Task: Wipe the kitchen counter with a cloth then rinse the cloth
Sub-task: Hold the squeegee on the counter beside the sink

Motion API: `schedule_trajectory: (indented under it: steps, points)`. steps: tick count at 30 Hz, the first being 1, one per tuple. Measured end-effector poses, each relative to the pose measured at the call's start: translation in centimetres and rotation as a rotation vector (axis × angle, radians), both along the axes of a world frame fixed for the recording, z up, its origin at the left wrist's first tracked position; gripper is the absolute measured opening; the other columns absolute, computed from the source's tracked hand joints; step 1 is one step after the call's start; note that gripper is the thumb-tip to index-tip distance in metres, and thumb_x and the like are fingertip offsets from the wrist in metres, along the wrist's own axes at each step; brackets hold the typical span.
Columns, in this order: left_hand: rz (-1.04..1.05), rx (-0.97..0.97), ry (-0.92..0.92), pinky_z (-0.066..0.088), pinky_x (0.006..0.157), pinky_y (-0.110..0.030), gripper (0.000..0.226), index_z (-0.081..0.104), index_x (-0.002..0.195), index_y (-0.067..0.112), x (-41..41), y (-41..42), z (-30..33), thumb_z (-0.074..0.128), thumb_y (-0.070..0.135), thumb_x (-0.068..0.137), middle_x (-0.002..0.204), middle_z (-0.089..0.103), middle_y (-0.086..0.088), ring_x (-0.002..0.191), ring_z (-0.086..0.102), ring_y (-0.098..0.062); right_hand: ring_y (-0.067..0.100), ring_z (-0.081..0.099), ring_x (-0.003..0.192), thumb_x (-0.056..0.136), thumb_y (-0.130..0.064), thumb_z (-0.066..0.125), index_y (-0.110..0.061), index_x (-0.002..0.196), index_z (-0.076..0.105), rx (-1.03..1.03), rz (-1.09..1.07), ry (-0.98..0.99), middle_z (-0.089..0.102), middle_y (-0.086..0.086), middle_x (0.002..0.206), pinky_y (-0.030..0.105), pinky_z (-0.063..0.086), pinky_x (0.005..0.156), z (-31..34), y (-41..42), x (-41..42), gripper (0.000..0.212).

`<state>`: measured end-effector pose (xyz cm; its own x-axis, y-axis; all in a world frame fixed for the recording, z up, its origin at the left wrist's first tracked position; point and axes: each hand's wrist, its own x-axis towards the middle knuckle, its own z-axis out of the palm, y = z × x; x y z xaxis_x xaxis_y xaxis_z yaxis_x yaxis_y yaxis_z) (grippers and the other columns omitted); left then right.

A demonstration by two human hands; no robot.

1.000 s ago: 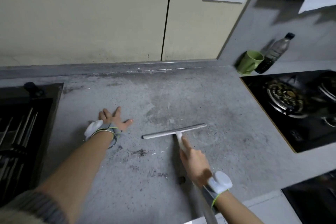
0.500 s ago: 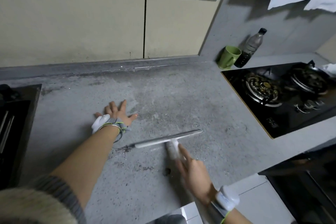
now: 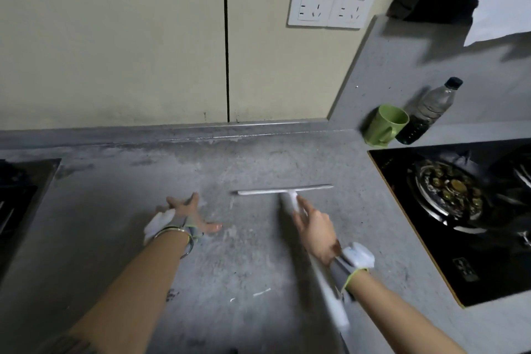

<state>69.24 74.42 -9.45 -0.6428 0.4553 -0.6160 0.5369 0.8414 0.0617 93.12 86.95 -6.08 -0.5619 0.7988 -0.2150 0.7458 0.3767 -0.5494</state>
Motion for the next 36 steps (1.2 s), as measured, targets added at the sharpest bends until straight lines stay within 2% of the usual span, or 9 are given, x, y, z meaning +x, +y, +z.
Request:
schedule_trajectory:
  steps: [4,9,13,15,17,20,24,28,36]
  points:
    - [-0.020,-0.073,-0.008,0.026,0.112,-0.054,0.114,-0.005,0.151,0.033,-0.4,0.3,0.5,0.057,0.079,0.066,0.152,-0.006,-0.026,0.137,0.012,-0.053,0.039,0.051,0.118,0.098,-0.023,0.043,-0.017,0.143,0.038,-0.009,0.018,0.014,0.058,0.025,0.124,0.037,0.038,0.097,-0.1,5.6,-5.1,0.046]
    - [-0.003,-0.072,-0.024,0.022,0.114,-0.053,0.112,-0.008,0.150,0.034,0.0,0.1,0.7,0.058,0.075,0.070,0.153,-0.013,-0.025,0.139,0.008,-0.053,0.041,0.053,0.115,0.097,-0.024,0.042,-0.014,0.139,0.042,0.012,0.029,0.015,0.059,0.027,0.121,0.039,0.042,0.091,-0.3,9.6,-11.5,0.043]
    - [0.004,-0.083,-0.021,0.020,0.115,-0.053,0.111,-0.010,0.149,0.037,0.1,0.2,0.7,0.058,0.075,0.070,0.154,-0.013,-0.023,0.139,0.006,-0.052,0.040,0.053,0.113,0.099,-0.026,0.040,-0.009,0.126,0.052,0.048,-0.013,-0.044,0.060,0.025,0.117,0.039,0.042,0.087,-0.5,11.3,-15.6,0.034]
    - [0.007,-0.078,0.014,0.018,0.116,-0.053,0.111,-0.008,0.149,0.038,0.3,0.1,0.5,0.057,0.077,0.069,0.155,-0.012,-0.022,0.140,0.005,-0.051,0.040,0.054,0.112,0.097,-0.023,0.042,-0.007,0.121,0.053,0.026,-0.009,-0.078,0.059,0.025,0.118,0.038,0.042,0.088,-1.1,12.2,-17.0,0.031]
    - [-0.008,-0.078,0.038,0.015,0.116,-0.054,0.111,-0.008,0.149,0.038,0.4,-0.1,0.3,0.056,0.079,0.068,0.156,-0.012,-0.021,0.140,0.004,-0.050,0.040,0.056,0.109,0.095,-0.021,0.042,-0.006,0.119,0.052,0.018,0.033,-0.094,0.060,0.024,0.117,0.035,0.042,0.081,-1.7,12.9,-17.4,0.029]
    - [-0.023,-0.101,0.055,0.011,0.116,-0.055,0.110,-0.008,0.149,0.039,0.4,-0.3,0.4,0.052,0.081,0.068,0.156,-0.012,-0.020,0.141,0.004,-0.049,0.040,0.058,0.105,0.093,-0.021,0.040,-0.011,0.122,0.047,0.041,0.087,-0.132,0.060,0.024,0.116,0.033,0.039,0.075,-2.6,13.6,-17.4,0.031]
    - [-0.020,-0.091,0.049,0.010,0.116,-0.056,0.109,-0.007,0.150,0.038,0.4,-0.2,0.4,0.053,0.080,0.069,0.156,-0.013,-0.020,0.141,0.002,-0.048,0.041,0.057,0.104,0.094,-0.031,0.034,-0.026,0.132,0.035,0.047,0.110,-0.148,0.060,0.022,0.117,0.043,0.046,0.087,-3.7,13.1,-16.1,0.039]
    - [-0.005,-0.061,0.024,0.010,0.115,-0.058,0.108,-0.007,0.150,0.037,0.7,-0.2,0.5,0.055,0.076,0.071,0.156,-0.016,-0.021,0.141,-0.002,-0.050,0.039,0.056,0.109,0.097,-0.025,0.037,-0.019,0.144,0.027,0.049,0.120,-0.144,0.059,0.023,0.119,0.038,0.043,0.086,-3.7,10.8,-13.7,0.049]
    - [0.048,0.019,-0.033,0.011,0.115,-0.060,0.109,-0.011,0.149,0.038,0.7,-1.3,-0.3,0.053,0.078,0.070,0.154,-0.024,-0.016,0.140,-0.013,-0.050,0.039,0.052,0.117,0.100,-0.026,0.035,-0.024,0.150,0.011,-0.041,0.150,-0.215,0.055,0.026,0.126,0.039,0.041,0.094,-1.3,2.9,-5.9,0.056]
